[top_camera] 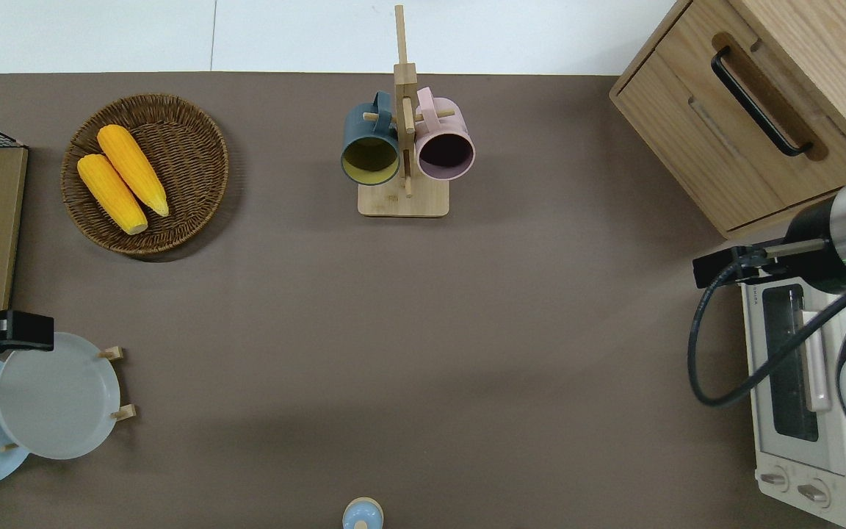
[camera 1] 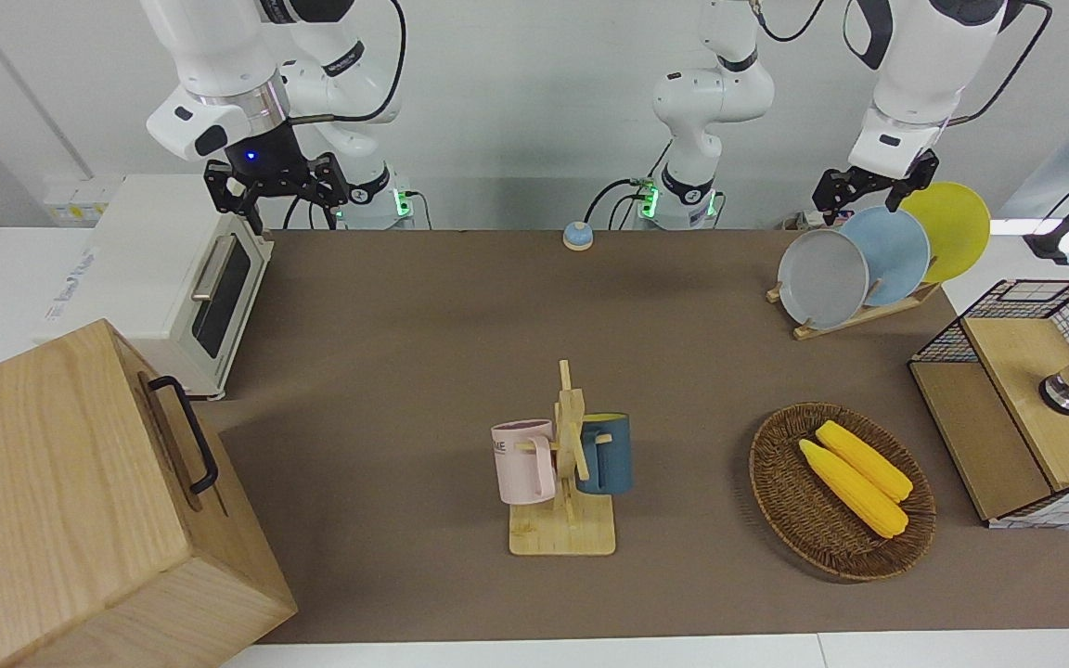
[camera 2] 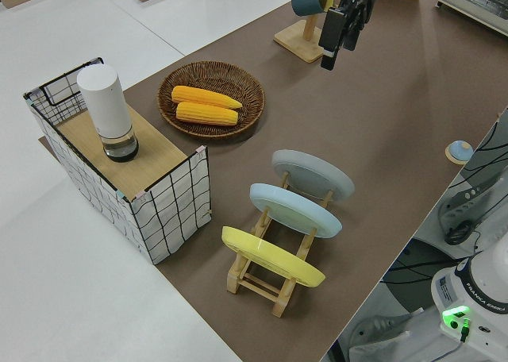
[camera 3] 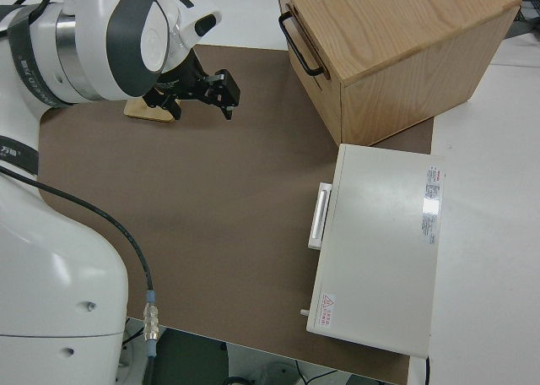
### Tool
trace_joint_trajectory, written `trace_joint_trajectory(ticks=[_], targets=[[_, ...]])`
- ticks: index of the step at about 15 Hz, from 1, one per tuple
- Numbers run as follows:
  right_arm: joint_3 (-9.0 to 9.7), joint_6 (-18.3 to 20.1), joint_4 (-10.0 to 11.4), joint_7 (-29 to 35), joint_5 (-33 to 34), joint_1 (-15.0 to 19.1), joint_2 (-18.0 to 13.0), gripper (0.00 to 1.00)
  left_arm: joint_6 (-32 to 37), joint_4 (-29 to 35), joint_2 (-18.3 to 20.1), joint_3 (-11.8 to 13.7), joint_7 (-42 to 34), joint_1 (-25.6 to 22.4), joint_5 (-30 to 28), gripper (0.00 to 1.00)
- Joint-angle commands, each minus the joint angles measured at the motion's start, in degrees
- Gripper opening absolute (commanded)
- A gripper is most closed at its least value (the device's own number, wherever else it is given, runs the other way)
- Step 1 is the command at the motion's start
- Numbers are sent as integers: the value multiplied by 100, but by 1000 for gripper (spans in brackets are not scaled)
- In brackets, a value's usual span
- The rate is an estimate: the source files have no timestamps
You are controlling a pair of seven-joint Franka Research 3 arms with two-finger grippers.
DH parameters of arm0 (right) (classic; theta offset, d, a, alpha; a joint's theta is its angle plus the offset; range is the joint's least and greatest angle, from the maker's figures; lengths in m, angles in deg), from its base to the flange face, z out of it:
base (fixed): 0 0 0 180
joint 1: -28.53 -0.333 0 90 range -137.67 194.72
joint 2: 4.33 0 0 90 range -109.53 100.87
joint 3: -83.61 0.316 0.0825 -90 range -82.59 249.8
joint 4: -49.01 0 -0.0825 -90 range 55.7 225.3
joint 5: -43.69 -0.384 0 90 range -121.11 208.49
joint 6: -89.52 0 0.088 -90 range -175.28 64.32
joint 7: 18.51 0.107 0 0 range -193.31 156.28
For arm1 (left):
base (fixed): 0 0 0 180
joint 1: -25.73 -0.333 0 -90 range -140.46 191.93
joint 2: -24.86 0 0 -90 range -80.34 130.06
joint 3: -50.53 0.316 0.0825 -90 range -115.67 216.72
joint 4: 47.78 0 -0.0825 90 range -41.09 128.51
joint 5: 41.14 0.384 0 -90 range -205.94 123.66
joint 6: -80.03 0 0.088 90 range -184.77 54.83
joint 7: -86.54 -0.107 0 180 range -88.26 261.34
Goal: Pick gray plate from low plate rack and place it on table with left arm
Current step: 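Reach the left gripper down to the gray plate in the low rack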
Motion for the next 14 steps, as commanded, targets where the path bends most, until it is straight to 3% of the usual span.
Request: trace_joint_trajectory(ticks=[1,8,11,14], targets=[[138,98,-59,80,12,151,-11,983,-569,808,416,473,-93,218,279,987],[138,98,-59,80,20,151,-11,983,-1193,1862,618,509,29,209,894,989],[138,98,-59,80,12,151,-11,983,-1684,2415,670,588,502,218,1183,991],[138,98,-59,80,12,151,-11,983,-1748,2487,662,737,539,201,1184,989]])
